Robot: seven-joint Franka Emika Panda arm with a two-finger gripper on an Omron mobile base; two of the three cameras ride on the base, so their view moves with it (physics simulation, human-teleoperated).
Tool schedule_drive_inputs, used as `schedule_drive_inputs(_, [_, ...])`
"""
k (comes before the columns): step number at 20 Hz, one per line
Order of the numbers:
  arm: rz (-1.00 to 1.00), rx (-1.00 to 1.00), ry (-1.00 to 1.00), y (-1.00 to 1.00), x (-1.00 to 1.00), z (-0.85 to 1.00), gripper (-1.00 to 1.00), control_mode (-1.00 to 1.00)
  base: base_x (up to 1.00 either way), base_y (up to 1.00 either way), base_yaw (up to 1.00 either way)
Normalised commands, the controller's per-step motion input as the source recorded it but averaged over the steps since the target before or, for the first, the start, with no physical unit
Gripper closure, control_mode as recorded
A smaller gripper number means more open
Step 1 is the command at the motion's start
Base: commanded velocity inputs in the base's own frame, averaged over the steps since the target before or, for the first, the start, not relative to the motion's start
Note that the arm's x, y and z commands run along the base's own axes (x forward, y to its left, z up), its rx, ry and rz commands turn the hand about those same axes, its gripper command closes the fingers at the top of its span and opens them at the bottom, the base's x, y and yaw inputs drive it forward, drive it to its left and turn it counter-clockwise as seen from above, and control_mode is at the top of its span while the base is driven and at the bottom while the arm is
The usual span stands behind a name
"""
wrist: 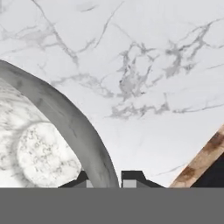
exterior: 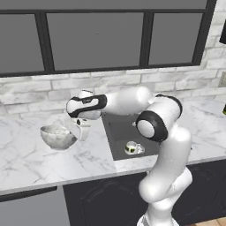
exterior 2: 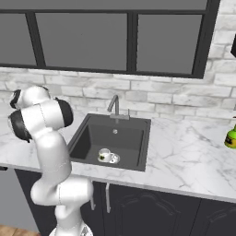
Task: Pick the mug and place it in the sink. Pick the bowl and place it in the open cabinet and then close the cabinet.
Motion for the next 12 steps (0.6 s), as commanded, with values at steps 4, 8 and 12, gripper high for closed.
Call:
schedule_drive_inputs(4, [-0.05, -0.08, -0.09, -0.92, -0.99, 0.71, 1.0, -1.0, 0.0, 0.0, 0.0])
schedule_drive_inputs(8, [-0.01, -0.22, -0.14, -0.98, -0.82, 0.85, 1.0, -1.0, 0.0, 0.0, 0.0])
schedule_drive_inputs(12, [0.0, -0.17, -0.09, -0.73, -0.36, 0.61, 1.0, -1.0, 0.0, 0.0, 0.0])
